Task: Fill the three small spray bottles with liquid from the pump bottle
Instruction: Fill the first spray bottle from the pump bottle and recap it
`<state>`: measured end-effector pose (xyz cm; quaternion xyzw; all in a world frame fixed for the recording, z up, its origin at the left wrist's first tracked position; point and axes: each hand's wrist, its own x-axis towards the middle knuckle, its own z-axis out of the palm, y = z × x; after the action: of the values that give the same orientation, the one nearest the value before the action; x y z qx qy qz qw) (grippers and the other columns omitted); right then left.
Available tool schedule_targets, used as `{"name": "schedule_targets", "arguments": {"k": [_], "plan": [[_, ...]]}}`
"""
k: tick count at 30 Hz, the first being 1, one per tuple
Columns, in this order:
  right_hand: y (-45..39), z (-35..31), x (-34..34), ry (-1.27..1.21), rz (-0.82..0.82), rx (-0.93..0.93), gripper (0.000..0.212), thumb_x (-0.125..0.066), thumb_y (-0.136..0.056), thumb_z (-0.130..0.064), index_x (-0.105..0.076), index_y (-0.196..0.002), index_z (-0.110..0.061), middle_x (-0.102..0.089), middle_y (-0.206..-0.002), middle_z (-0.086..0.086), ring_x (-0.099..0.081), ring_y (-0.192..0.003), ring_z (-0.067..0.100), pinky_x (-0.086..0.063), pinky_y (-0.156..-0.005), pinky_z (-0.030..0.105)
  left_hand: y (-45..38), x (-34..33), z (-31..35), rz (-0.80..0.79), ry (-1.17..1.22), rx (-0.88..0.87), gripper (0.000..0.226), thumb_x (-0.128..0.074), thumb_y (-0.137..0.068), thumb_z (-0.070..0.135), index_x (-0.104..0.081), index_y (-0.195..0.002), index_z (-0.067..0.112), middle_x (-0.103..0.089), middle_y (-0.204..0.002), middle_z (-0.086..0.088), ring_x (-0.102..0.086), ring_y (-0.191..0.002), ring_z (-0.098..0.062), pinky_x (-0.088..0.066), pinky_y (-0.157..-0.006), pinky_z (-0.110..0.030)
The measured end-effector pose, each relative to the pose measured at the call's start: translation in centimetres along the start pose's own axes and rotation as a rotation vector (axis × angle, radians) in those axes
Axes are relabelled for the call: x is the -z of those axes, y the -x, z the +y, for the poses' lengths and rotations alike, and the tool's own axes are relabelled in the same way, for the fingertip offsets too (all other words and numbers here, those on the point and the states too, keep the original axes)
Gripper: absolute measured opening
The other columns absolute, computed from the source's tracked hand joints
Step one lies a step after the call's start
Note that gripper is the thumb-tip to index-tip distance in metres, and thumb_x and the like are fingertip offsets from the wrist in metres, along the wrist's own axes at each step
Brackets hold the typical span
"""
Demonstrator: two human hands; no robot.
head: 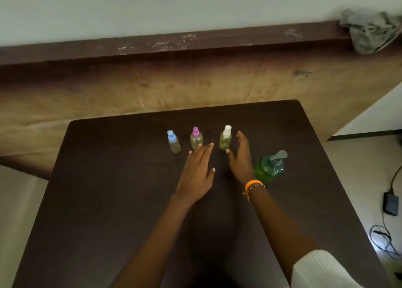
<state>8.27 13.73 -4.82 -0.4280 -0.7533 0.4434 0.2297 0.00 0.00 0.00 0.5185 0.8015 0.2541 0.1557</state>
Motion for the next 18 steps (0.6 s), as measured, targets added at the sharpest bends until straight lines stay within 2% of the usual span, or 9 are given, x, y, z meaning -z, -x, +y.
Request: {"name": "schedule_targets", "arguments": {"k": [2, 4, 7, 9, 11, 14, 16, 18], "plan": [[-1.5, 0.0, -0.4, 0.042, -0.013, 0.024, 0.071, -0.062, -0.086, 0.004, -0.025, -0.147, 0.003, -0.030, -0.153, 0.017, -0.028, -0.143, 0.028, -0.018, -0.112, 0.020, -0.7, 0.1, -0.6, 0.017, 0.085, 0.060, 0.068, -0.052, -0.089, 0.018, -0.016, -0.146, 0.020, -0.025, -0.152, -0.003, -0.016, -0.142, -0.014, -0.008, -0.118, -0.035], [-2.7, -0.1, -1.0, 0.048, -0.038, 0.021, 0.071, -0.064, -0.083, 0.005, -0.030, -0.145, 0.002, -0.037, -0.150, 0.015, -0.036, -0.138, 0.024, -0.025, -0.111, 0.024, -0.9, 0.1, -0.8, 0.014, 0.148, 0.107, 0.067, -0.053, -0.089, 0.016, -0.019, -0.146, 0.021, -0.029, -0.150, -0.004, -0.023, -0.140, -0.016, -0.021, -0.116, -0.038], [-3.2, 0.3, -1.8, 0.035, -0.061, 0.006, 0.054, -0.064, -0.083, 0.003, -0.045, -0.133, -0.001, -0.055, -0.127, 0.012, -0.052, -0.115, 0.021, -0.041, -0.096, 0.029, -0.9, 0.1, -0.9, -0.010, 0.209, 0.134, 0.066, -0.053, -0.090, 0.015, -0.020, -0.145, 0.024, -0.031, -0.148, 0.000, -0.029, -0.136, -0.013, -0.031, -0.110, -0.031], [-2.9, 0.2, -2.0, 0.011, -0.033, -0.050, 0.033, -0.064, -0.085, -0.002, -0.054, -0.115, 0.000, -0.062, -0.110, 0.015, -0.058, -0.100, 0.027, -0.044, -0.083, 0.034, -1.0, 0.1, -1.0, -0.010, 0.230, 0.134, 0.065, -0.052, -0.090, 0.013, -0.020, -0.145, 0.025, -0.032, -0.147, 0.002, -0.031, -0.135, -0.011, -0.033, -0.107, -0.029], [-1.8, -0.4, -1.9, -0.075, -0.027, -0.137, 0.023, -0.066, -0.086, -0.009, -0.056, -0.106, -0.003, -0.065, -0.101, 0.013, -0.061, -0.091, 0.025, -0.047, -0.077, 0.032, -1.0, 0.1, -0.9, -0.018, 0.249, 0.139, 0.065, -0.051, -0.090, 0.011, -0.020, -0.145, 0.025, -0.031, -0.148, 0.001, -0.030, -0.136, -0.011, -0.030, -0.107, -0.025], [1.1, -2.4, -1.0, -0.191, -0.065, -0.175, 0.022, -0.069, -0.087, -0.018, -0.058, -0.104, -0.010, -0.068, -0.094, 0.003, -0.065, -0.082, 0.011, -0.050, -0.071, 0.017, -1.0, 0.4, -0.6, -0.002, 0.292, 0.138, 0.064, -0.050, -0.091, 0.009, -0.021, -0.145, 0.025, -0.030, -0.149, 0.002, -0.027, -0.137, -0.009, -0.024, -0.104, -0.018], [3.1, -3.7, -0.2, -0.246, -0.057, -0.177, 0.024, -0.071, -0.085, -0.020, -0.059, -0.103, -0.012, -0.069, -0.092, -0.001, -0.067, -0.082, 0.009, -0.053, -0.072, 0.024, -0.9, 0.8, 0.1, 0.024, 0.336, 0.114, 0.061, -0.053, -0.090, 0.008, -0.028, -0.143, 0.025, -0.036, -0.145, 0.002, -0.032, -0.134, -0.008, -0.027, -0.104, -0.018], [4.9, -5.0, 0.6, -0.286, -0.028, -0.157, 0.027, -0.074, -0.082, -0.021, -0.059, -0.104, -0.013, -0.070, -0.090, -0.004, -0.067, -0.081, 0.006, -0.055, -0.073, 0.026, -0.4, 1.1, 0.8, 0.094, 0.344, 0.056, 0.052, -0.056, -0.088, 0.008, -0.042, -0.136, 0.021, -0.049, -0.134, 0.001, -0.044, -0.124, -0.009, -0.039, -0.102, -0.025]]}}
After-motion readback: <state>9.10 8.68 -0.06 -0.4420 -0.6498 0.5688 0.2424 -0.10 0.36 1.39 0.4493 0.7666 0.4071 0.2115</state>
